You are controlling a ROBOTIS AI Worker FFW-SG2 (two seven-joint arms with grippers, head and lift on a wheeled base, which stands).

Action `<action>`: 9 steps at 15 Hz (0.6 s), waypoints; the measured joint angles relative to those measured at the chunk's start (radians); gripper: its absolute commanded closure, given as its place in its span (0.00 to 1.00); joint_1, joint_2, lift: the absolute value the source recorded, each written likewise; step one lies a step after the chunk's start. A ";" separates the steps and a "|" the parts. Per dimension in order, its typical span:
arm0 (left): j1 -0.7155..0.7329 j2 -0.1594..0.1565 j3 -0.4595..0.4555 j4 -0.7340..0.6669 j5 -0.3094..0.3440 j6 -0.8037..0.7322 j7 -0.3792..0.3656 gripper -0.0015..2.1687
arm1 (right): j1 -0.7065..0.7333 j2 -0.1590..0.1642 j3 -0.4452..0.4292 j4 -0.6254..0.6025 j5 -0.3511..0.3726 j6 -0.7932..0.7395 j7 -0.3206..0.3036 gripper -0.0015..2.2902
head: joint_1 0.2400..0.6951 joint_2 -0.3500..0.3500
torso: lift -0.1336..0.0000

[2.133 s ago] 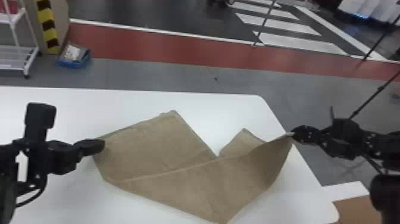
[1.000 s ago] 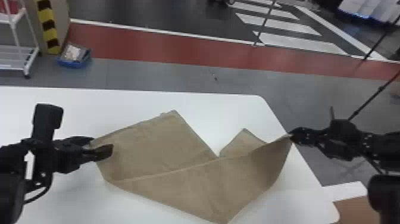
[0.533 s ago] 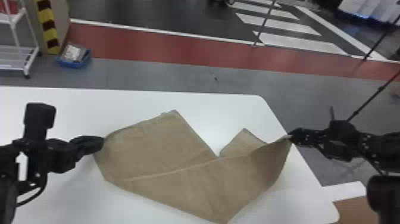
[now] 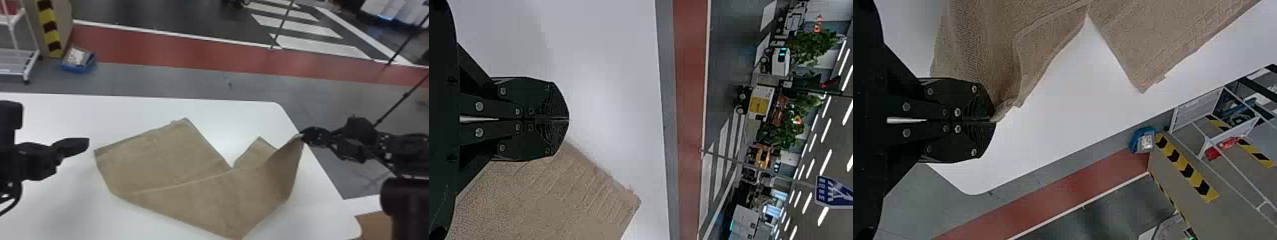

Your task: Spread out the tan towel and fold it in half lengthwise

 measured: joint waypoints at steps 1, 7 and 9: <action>0.002 0.000 -0.003 0.002 0.000 0.000 0.000 0.37 | 0.000 0.002 0.004 0.000 0.002 0.000 0.000 0.94 | 1.00 0.02 | 0.11; -0.014 -0.004 -0.051 0.064 -0.007 -0.016 0.004 0.09 | 0.004 -0.001 0.000 0.009 0.012 -0.006 0.000 0.94 | 1.00 0.00 | 0.11; -0.025 -0.007 -0.059 0.107 -0.012 -0.028 0.017 0.09 | 0.007 -0.004 0.004 0.019 0.012 -0.015 0.000 0.94 | 1.00 0.00 | 0.11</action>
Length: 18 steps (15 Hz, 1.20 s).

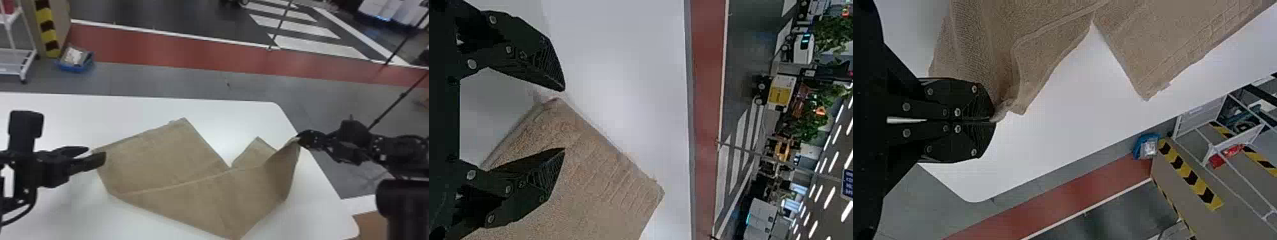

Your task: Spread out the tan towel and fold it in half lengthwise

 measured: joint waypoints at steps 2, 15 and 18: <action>-0.009 0.001 0.001 0.037 -0.001 -0.016 0.005 0.09 | 0.001 -0.004 0.003 0.010 0.000 -0.008 0.000 0.94 | 1.00 0.00 | 0.11; -0.029 -0.010 -0.036 0.128 0.055 -0.108 0.045 0.09 | 0.008 -0.006 0.029 0.039 0.000 -0.019 0.000 0.94 | 1.00 0.00 | 0.11; -0.029 -0.012 -0.048 0.128 0.057 -0.115 0.056 0.27 | 0.008 -0.006 0.031 0.046 0.000 -0.020 0.000 0.94 | 1.00 0.00 | 0.11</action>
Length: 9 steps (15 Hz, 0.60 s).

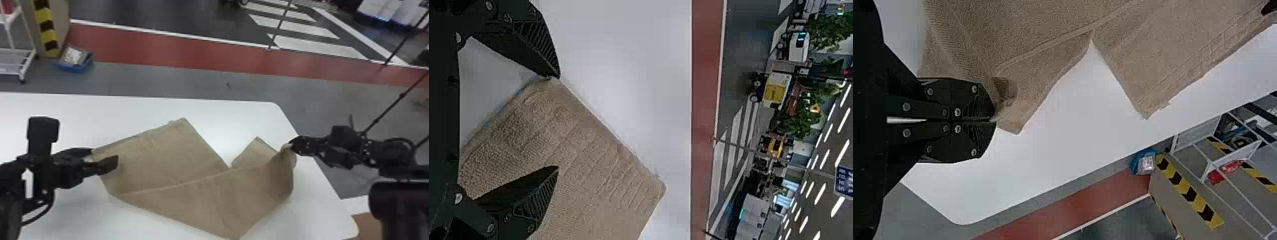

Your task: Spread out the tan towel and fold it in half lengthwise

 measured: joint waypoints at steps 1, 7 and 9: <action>0.000 0.000 -0.004 0.000 -0.001 -0.007 -0.008 0.55 | 0.000 0.000 0.000 0.003 0.000 -0.001 0.000 0.94 | 1.00 0.00 | 0.11; 0.007 0.004 -0.043 -0.012 -0.050 -0.010 -0.010 0.99 | -0.001 -0.001 0.000 0.010 0.000 -0.008 0.000 0.94 | 1.00 0.00 | 0.11; 0.023 0.005 -0.040 -0.041 -0.054 0.000 -0.009 0.99 | -0.001 -0.001 0.001 0.006 0.000 -0.009 0.000 0.94 | 1.00 0.00 | 0.11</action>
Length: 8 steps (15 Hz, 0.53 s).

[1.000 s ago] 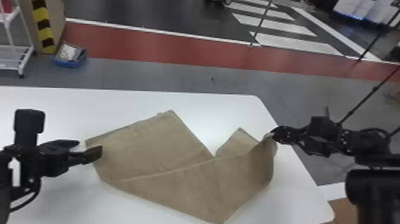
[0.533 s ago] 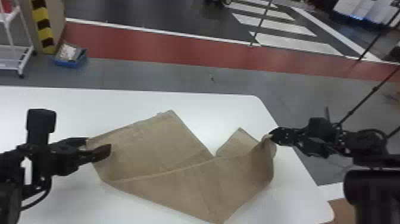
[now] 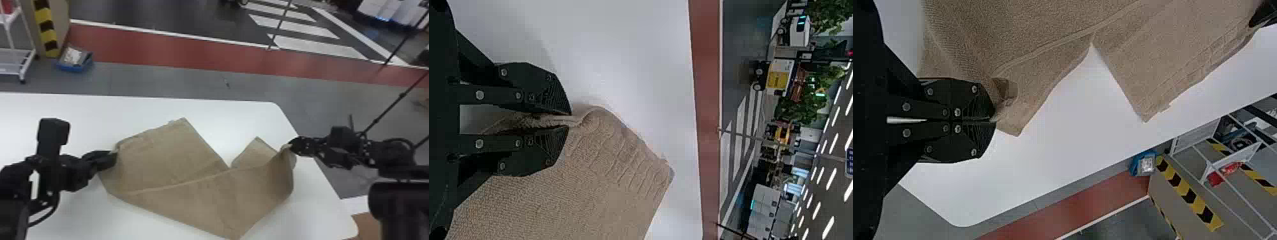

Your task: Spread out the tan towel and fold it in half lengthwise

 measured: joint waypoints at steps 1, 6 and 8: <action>0.008 0.002 0.004 -0.019 0.000 0.013 -0.006 0.99 | 0.000 0.000 0.001 -0.004 -0.001 0.000 0.000 0.95 | 1.00 0.00 | 0.11; 0.055 0.008 0.108 -0.154 0.016 0.071 -0.033 0.99 | -0.015 0.004 0.006 -0.019 -0.018 0.015 0.000 0.95 | 1.00 0.01 | 0.11; 0.043 0.010 0.179 -0.188 0.028 0.129 -0.037 0.99 | -0.050 0.005 0.022 -0.020 -0.021 0.045 -0.003 0.95 | 1.00 0.06 | 0.11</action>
